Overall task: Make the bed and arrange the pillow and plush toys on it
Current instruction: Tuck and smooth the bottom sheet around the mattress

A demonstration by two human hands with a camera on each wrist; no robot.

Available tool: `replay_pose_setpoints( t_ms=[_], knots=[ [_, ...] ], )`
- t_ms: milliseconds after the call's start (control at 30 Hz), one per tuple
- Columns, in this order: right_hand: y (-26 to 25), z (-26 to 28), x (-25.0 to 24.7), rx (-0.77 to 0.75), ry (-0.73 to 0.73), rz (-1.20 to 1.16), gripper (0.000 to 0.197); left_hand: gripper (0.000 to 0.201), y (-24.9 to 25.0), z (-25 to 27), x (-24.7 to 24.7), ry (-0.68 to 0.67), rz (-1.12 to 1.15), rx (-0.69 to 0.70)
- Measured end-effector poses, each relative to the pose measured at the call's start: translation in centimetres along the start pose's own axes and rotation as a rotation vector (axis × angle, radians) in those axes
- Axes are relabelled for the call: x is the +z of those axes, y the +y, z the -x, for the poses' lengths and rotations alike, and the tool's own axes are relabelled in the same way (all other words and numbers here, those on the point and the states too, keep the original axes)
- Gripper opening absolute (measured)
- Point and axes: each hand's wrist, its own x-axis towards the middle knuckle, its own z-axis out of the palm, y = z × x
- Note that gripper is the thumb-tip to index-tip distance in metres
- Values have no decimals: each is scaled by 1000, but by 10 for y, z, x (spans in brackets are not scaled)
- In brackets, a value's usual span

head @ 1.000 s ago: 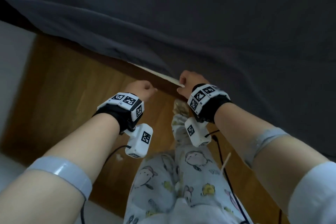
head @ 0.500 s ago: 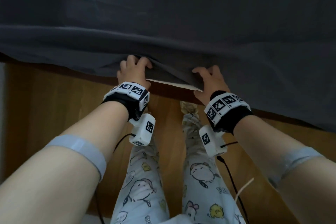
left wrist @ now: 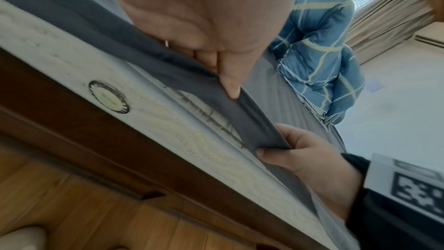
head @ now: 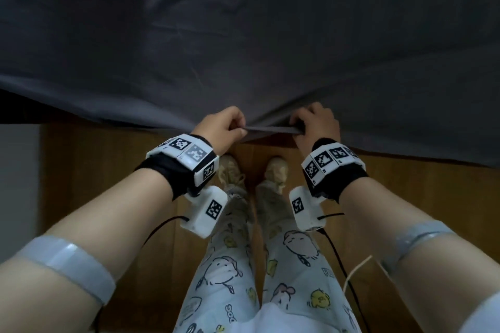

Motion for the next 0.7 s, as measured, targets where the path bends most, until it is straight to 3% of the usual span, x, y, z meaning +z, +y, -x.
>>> replay_pose_setpoints(
  t_ms=[133, 267, 333, 433, 700],
  knots=[
    [21, 19, -5, 108, -89, -118, 25, 5, -7, 10, 3, 1, 2, -21],
    [36, 24, 3, 177, -406, -46, 32, 8, -24, 10, 13, -82, -101, -132],
    [40, 26, 6, 218, -488, -59, 34, 11, -28, 10, 18, -140, -161, -194],
    [37, 25, 1, 216, -436, -123, 29, 12, -37, 14, 14, -152, -146, -268],
    [-30, -11, -21, 34, -272, -154, 17, 12, -101, 20, -43, 58, 50, -388]
  ],
)
